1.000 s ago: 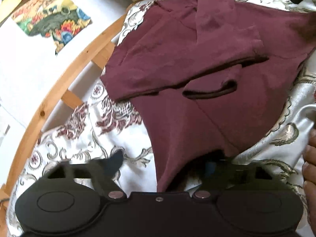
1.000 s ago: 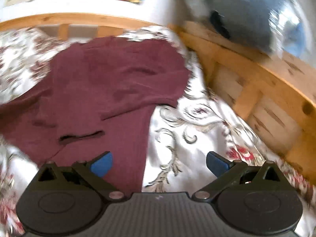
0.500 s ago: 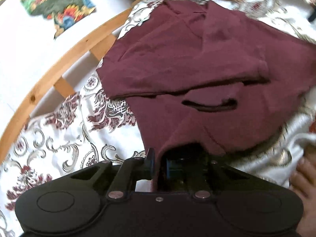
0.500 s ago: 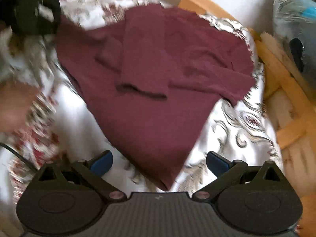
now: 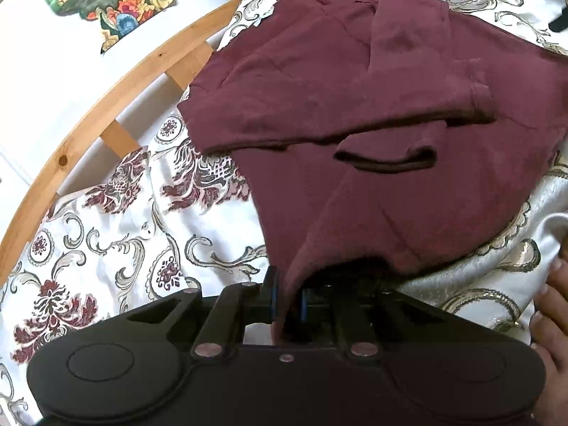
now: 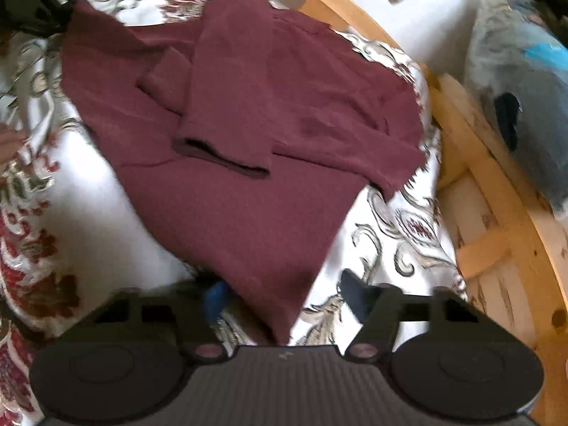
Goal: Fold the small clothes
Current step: 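Grasp the shirt hem with the left gripper while the right gripper grasps the hem too, then lift the hem with both grippers, fold it toward the collar, and open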
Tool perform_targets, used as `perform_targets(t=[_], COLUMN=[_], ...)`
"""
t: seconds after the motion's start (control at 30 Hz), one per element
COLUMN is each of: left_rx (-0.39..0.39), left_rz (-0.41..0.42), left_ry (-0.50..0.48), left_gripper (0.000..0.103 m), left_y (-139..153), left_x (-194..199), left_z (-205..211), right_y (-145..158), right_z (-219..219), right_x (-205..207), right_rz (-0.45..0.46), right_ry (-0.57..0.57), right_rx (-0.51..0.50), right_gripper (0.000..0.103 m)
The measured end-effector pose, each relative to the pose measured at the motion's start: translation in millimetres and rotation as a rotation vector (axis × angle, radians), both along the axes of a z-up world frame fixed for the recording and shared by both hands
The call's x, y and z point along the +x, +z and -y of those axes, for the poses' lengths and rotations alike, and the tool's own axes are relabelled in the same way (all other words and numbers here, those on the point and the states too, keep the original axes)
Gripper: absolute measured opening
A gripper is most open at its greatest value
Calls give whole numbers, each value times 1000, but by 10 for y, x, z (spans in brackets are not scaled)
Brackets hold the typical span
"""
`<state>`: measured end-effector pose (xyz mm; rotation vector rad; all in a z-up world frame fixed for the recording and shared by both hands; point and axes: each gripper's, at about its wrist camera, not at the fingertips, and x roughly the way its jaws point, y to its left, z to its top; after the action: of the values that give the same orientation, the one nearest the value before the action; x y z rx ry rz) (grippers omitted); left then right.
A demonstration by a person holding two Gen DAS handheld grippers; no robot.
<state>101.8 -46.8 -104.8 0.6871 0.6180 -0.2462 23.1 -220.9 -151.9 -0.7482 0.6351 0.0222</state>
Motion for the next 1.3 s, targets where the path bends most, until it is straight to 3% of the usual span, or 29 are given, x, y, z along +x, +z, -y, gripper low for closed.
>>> perform_targets(t=[0.03, 0.1, 0.2, 0.37, 0.67, 0.93, 1.07, 1.17, 1.3], left_rx=[-3, -3, -7, -23, -125, -248, -280, -295, -336], left_rz=[4, 14, 48, 134, 211, 145, 141, 142, 112], left_ry=[-2, -11, -23, -26, -41, -77, -110, -121, -90], left_gripper=[10, 6, 6, 5, 5, 5, 5, 5, 5], left_y=[2, 14, 63, 233, 637, 995, 1166, 1254, 1337], left_x=[-11, -41, -89, -192, -635, -1302, -1620, -1671, -1442], left_z=[0, 6, 0, -52, -233, -570, -717, -765, -739], right_y=[5, -5, 10, 60, 617, 984, 1110, 1166, 1161], right_z=[8, -30, -66, -121, -95, -337, -500, -565, -552], right_x=[30, 6, -40, -162, -622, -1459, -1816, -1879, -1669], right_rz=[-2, 3, 97, 254, 390, 428, 460, 465, 483], right_ry=[13, 37, 56, 40, -39, -114, -127, -140, -165], right_rx=[-4, -15, -42, -115, -62, 29, 13, 24, 40], right_gripper=[42, 20, 10, 7, 7, 7, 7, 7, 7])
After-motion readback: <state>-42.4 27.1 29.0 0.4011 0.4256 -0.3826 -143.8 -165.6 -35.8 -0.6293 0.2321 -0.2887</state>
